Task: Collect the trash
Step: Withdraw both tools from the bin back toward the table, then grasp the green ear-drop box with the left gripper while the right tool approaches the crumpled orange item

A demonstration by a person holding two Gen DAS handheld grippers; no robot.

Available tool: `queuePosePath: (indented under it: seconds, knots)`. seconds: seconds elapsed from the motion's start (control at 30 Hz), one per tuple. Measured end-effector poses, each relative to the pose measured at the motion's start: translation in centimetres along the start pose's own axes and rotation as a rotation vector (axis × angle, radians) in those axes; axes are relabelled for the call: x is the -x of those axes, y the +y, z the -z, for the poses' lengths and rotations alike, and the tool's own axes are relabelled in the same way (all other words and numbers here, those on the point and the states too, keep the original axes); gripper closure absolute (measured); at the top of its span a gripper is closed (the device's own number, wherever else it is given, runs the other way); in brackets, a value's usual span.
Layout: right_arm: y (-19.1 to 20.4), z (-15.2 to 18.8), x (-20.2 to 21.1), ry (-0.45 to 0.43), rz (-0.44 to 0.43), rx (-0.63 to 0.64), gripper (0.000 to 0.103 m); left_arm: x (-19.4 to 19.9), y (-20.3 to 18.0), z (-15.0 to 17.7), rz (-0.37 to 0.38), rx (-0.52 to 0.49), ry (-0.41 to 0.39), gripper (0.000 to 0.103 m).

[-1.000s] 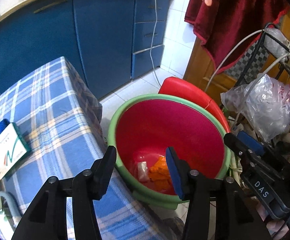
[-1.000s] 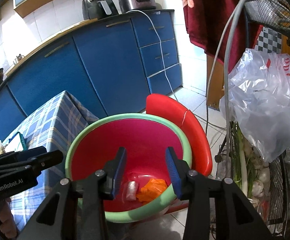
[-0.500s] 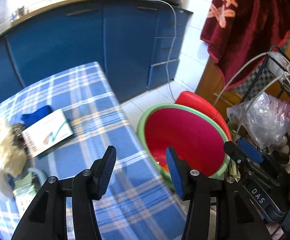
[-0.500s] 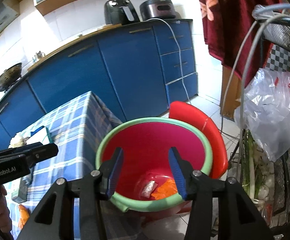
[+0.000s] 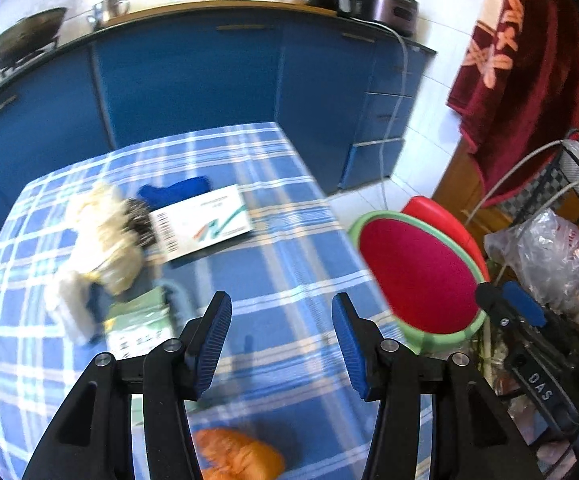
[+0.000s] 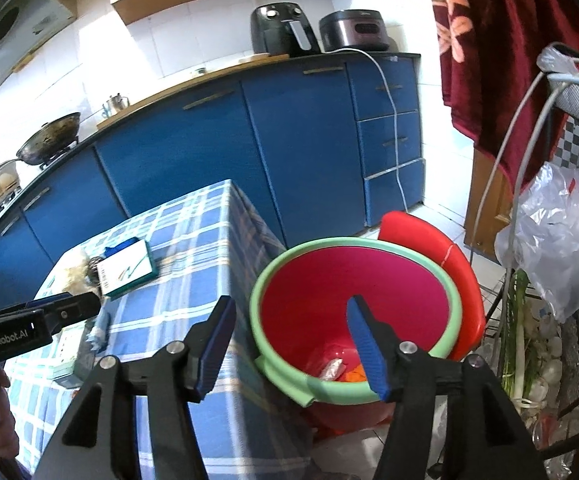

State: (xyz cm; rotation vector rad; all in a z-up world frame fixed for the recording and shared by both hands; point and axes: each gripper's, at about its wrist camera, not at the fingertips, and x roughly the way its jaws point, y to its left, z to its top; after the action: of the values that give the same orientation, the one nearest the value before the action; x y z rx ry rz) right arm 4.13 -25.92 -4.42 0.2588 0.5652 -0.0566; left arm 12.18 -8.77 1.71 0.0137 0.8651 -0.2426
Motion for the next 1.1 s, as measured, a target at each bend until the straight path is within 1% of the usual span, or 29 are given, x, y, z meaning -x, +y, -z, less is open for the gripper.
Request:
queuePosePath:
  seconds: [0.17,0.33,0.43,0.6,0.8,1.1]
  knots:
    - [1.3,0.6,0.4,0.003,-0.026,0.024,0.039,0.9,2.5,1.3,-0.052,0.044,0.0,0.044]
    - [2.4,1.1,0.7,0.009,-0.043,0.042,0.037,1.2,4.4,2.6,-0.096,0.083,0.011,0.042]
    - [2.9,1.4,0.6,0.014,-0.049,0.049,0.036,0.9,5.2,3.0,-0.122,0.106,0.024,0.037]
    - [3.6,1.9,0.5,0.024,-0.057,0.061,0.034,-0.1,6.5,3.8,-0.159,0.137,0.061,0.035]
    - [3.9,2.1,0.3,0.035,-0.06,0.066,0.032,-1.8,7.2,4.4,-0.171,0.167,0.106,0.034]
    - [4.0,2.3,-0.2,0.058,-0.061,0.065,0.031,-4.2,7.6,4.6,-0.169,0.185,0.138,0.034]
